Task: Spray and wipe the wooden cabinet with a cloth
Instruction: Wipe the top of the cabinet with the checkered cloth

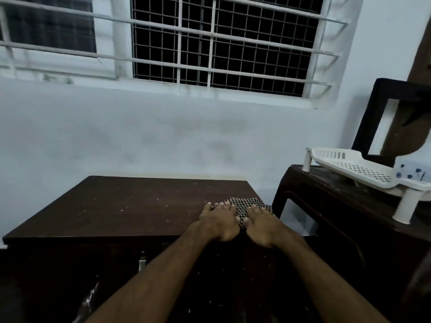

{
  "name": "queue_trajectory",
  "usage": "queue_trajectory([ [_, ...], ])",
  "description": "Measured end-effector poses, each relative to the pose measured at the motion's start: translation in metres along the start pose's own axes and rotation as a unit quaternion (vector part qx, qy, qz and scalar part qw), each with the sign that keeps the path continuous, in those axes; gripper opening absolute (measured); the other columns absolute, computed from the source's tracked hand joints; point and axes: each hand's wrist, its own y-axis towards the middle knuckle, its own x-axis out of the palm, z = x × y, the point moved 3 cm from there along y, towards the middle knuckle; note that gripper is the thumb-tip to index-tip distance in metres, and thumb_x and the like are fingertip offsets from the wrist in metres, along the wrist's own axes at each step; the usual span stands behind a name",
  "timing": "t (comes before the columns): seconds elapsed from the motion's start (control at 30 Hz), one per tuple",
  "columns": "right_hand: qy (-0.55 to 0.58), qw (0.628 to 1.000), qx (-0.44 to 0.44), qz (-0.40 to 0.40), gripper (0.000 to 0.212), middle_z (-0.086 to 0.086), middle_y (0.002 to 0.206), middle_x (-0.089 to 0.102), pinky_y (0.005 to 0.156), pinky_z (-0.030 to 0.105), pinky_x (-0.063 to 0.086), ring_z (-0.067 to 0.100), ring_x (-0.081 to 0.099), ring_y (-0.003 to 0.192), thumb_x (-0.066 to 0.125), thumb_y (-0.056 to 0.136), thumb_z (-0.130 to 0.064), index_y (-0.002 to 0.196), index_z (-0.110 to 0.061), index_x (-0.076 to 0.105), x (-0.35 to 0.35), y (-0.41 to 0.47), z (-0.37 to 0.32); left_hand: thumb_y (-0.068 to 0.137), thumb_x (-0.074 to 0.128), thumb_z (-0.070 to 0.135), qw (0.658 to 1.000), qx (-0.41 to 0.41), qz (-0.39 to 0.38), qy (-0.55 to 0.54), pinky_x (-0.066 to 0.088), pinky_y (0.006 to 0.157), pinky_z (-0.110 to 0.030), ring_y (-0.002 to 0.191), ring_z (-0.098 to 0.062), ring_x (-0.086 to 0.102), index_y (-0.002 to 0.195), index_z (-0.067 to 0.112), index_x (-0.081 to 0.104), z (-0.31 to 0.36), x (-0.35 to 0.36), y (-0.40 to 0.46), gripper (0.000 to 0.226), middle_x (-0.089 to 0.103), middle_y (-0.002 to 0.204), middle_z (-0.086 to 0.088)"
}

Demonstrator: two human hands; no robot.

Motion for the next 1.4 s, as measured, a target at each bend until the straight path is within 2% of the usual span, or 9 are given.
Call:
queue_trajectory([
  [0.2, -0.031, 0.999, -0.031, 0.020, 0.061, 0.004, 0.170, 0.016, 0.127, 0.045, 0.010, 0.025, 0.012, 0.156, 0.020, 0.106, -0.042, 0.161, -0.016, 0.019, 0.007, -0.032, -0.028, 0.109, 0.020, 0.038, 1.000, 0.020, -0.010, -0.001, -0.004, 0.127, -0.048, 0.157, -0.014, 0.005, 0.162, 0.016, 0.011, -0.026, 0.001, -0.033, 0.058, 0.008, 0.171, -0.001],
  [0.33, -0.029, 0.998, -0.051, 0.005, 0.060, 0.006, 0.171, 0.008, 0.127, 0.048, 0.006, 0.026, 0.004, 0.157, 0.020, 0.107, -0.040, 0.161, -0.012, 0.019, 0.003, -0.002, -0.052, 0.109, 0.020, 0.037, 1.000, -0.011, -0.023, 0.002, -0.002, 0.127, -0.048, 0.157, -0.018, 0.005, 0.162, 0.014, 0.010, -0.049, -0.010, -0.024, 0.058, 0.007, 0.171, -0.005],
  [0.43, -0.027, 0.998, -0.062, 0.007, 0.061, 0.009, 0.170, 0.014, 0.126, 0.047, 0.015, 0.026, 0.014, 0.156, 0.022, 0.106, -0.038, 0.160, -0.009, 0.019, 0.007, 0.002, -0.065, 0.109, 0.021, 0.037, 1.000, -0.017, -0.008, 0.004, -0.001, 0.127, -0.047, 0.157, -0.019, 0.004, 0.162, 0.014, 0.010, -0.059, -0.008, -0.030, 0.058, 0.006, 0.171, -0.006],
  [0.57, -0.060, 0.993, -0.094, 0.046, 0.059, 0.004, 0.167, 0.026, 0.124, 0.045, 0.020, 0.025, 0.023, 0.152, 0.022, 0.106, -0.039, 0.159, -0.015, 0.027, 0.018, -0.027, -0.076, 0.109, 0.021, 0.038, 1.000, 0.003, -0.009, 0.009, -0.002, 0.127, -0.046, 0.157, -0.014, 0.002, 0.162, 0.018, 0.009, -0.074, 0.002, -0.055, 0.057, 0.005, 0.171, -0.001],
  [0.77, -0.049, 0.996, -0.077, 0.009, 0.059, 0.002, 0.169, 0.017, 0.124, 0.048, 0.016, 0.026, 0.016, 0.155, 0.021, 0.107, -0.040, 0.160, -0.016, 0.022, 0.006, 0.000, -0.091, 0.110, 0.021, 0.035, 0.999, -0.033, -0.023, 0.024, 0.001, 0.127, -0.048, 0.157, -0.019, 0.004, 0.162, 0.015, 0.010, -0.080, -0.011, -0.035, 0.057, 0.005, 0.171, -0.006],
  [0.9, -0.102, 0.992, -0.078, 0.017, 0.060, 0.007, 0.167, 0.024, 0.123, 0.048, 0.021, 0.032, 0.022, 0.152, 0.021, 0.105, -0.038, 0.159, -0.011, 0.024, 0.009, -0.009, -0.099, 0.110, 0.022, 0.036, 0.999, -0.028, -0.017, 0.023, 0.001, 0.127, -0.047, 0.157, -0.019, 0.004, 0.162, 0.016, 0.011, -0.083, -0.005, -0.045, 0.057, 0.005, 0.171, -0.005],
  [1.0, -0.096, 0.991, -0.086, 0.019, 0.060, 0.007, 0.166, 0.026, 0.123, 0.048, 0.019, 0.033, 0.020, 0.152, 0.021, 0.105, -0.039, 0.158, -0.011, 0.026, 0.010, -0.010, -0.096, 0.110, 0.021, 0.036, 0.999, -0.022, -0.020, 0.022, -0.001, 0.126, -0.048, 0.157, -0.017, 0.003, 0.162, 0.017, 0.009, -0.086, -0.004, -0.048, 0.057, 0.004, 0.171, -0.002],
  [1.17, -0.043, 0.994, -0.096, -0.016, 0.062, 0.006, 0.170, 0.013, 0.126, 0.050, 0.015, 0.028, 0.011, 0.156, 0.021, 0.105, -0.041, 0.160, -0.013, 0.018, 0.012, 0.033, -0.094, 0.110, 0.019, 0.037, 0.999, -0.039, -0.034, 0.018, -0.002, 0.126, -0.047, 0.157, -0.017, 0.000, 0.162, 0.018, 0.007, -0.101, -0.006, -0.013, 0.057, 0.001, 0.171, -0.002],
  [1.4, -0.045, 0.995, -0.071, -0.054, 0.062, 0.003, 0.171, 0.002, 0.125, 0.055, 0.013, 0.026, 0.004, 0.158, 0.021, 0.106, -0.040, 0.162, -0.015, 0.010, 0.005, 0.124, -0.099, 0.109, 0.020, 0.039, 0.996, -0.075, -0.053, -0.002, -0.004, 0.124, -0.049, 0.157, -0.020, -0.005, 0.162, 0.022, 0.004, -0.139, -0.013, 0.066, 0.058, -0.006, 0.170, -0.002],
])
